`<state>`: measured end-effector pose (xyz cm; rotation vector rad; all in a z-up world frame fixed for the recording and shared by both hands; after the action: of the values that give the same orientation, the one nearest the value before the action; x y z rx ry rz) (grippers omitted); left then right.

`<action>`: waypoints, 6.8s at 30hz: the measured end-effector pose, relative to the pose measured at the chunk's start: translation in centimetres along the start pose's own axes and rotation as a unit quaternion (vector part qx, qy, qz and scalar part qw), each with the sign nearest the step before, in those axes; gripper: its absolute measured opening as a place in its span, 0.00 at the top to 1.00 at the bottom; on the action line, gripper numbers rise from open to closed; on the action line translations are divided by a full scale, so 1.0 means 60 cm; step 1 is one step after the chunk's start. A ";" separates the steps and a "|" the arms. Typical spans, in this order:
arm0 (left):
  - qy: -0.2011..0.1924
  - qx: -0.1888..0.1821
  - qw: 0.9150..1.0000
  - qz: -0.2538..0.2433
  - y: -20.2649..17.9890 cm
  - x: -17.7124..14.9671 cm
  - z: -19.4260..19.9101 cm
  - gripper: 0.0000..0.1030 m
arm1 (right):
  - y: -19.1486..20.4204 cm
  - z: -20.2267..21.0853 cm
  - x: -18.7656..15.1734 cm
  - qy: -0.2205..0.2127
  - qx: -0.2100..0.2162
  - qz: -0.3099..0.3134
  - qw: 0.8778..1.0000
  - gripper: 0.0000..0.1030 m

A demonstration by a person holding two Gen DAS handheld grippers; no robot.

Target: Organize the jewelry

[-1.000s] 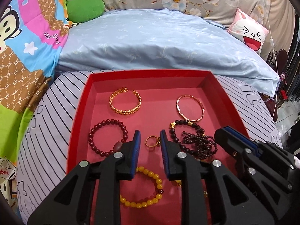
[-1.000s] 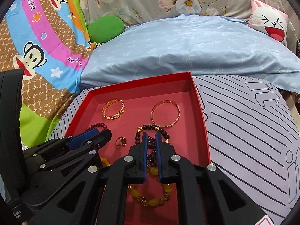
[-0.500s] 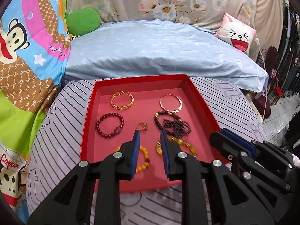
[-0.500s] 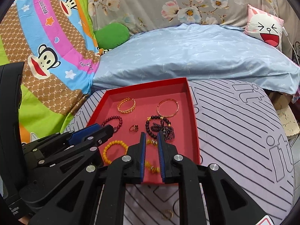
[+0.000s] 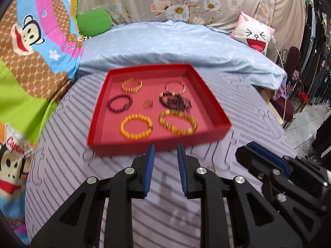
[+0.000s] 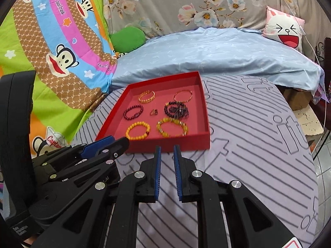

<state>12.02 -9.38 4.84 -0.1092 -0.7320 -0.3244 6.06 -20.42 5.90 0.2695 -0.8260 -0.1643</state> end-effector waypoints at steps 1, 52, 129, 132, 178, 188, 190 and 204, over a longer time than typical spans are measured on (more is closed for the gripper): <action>0.003 0.001 1.000 -0.001 0.000 -0.011 0.001 0.79 | 0.001 0.003 -0.011 0.003 0.000 0.000 1.000 0.86; 0.046 0.079 0.995 0.047 0.130 -0.159 -0.045 0.51 | -0.020 -0.141 -0.072 0.074 -0.080 0.038 0.993 0.85; 0.022 0.046 0.998 0.043 0.105 0.206 -0.262 0.84 | -0.030 -0.308 0.189 0.040 -0.047 0.029 0.998 0.85; 0.022 0.043 0.998 0.042 0.104 0.210 -0.266 0.84 | -0.030 -0.315 0.185 0.044 -0.048 0.030 0.997 0.85; -0.014 0.082 0.996 0.039 0.100 0.136 -0.120 0.55 | 0.000 -0.156 0.116 0.014 -0.079 0.029 0.996 0.62; 0.002 0.077 0.996 0.033 0.095 0.073 -0.087 0.51 | 0.024 -0.113 0.075 0.016 -0.073 0.033 0.997 0.62; 0.002 0.079 0.996 0.034 0.096 0.063 -0.081 0.44 | 0.023 -0.106 0.067 0.017 -0.077 0.035 0.996 0.62; -0.004 0.093 0.995 0.030 0.098 0.015 -0.032 0.17 | 0.012 -0.052 0.035 0.001 -0.086 0.032 0.996 0.30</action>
<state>15.79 -4.45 4.10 0.0433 -0.7628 -0.1977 9.81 -19.72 5.58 0.0814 -0.8129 -0.1729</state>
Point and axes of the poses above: each gripper's, at about its wrist camera, not at the fingertips, and z roughly against the way its jaws point, y to its left, x to its top, the point moved 3 cm from there along -z, roughly the way its jaws point, and after that the axes turned 5 degrees about x, right-handed, at the moved point
